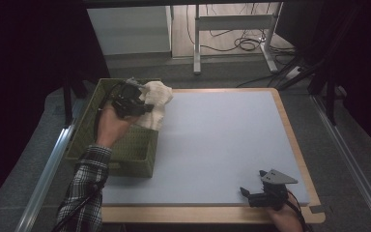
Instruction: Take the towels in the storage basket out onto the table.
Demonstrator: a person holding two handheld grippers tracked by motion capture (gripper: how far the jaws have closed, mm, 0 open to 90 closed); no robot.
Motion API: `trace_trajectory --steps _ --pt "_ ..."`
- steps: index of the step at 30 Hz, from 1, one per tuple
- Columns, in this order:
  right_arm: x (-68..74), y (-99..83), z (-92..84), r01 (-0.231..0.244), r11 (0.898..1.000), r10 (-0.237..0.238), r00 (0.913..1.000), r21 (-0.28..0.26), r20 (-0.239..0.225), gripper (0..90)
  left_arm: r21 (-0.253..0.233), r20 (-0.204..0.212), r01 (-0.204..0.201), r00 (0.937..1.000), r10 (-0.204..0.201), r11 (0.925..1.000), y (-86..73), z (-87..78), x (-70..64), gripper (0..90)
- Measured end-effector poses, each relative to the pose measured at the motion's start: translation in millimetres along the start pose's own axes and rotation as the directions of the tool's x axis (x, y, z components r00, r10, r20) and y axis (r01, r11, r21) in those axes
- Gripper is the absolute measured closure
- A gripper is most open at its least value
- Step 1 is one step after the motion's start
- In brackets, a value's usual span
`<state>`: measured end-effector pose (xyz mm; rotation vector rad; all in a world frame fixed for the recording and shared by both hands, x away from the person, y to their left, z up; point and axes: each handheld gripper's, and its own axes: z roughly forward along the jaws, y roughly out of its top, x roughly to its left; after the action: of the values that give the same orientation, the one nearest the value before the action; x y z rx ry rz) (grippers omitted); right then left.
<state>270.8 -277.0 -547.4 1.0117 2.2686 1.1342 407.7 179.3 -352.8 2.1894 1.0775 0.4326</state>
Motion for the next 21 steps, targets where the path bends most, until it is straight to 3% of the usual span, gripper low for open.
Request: trace_trajectory --steps 11,21 --pt "0.0 0.0 -0.1 -0.001 1.000 0.001 1.0000 0.000 -0.001 1.7 -0.007 0.042 -0.042 0.9982 0.042 0.9991 16.7 23.0 -29.0 78.3" --pt "-0.3 -0.1 -0.2 0.000 1.000 0.000 1.0000 0.000 -0.004 1.6 0.002 0.094 -0.094 0.9911 0.093 0.9956 25.3 51.3 -64.2 78.0"
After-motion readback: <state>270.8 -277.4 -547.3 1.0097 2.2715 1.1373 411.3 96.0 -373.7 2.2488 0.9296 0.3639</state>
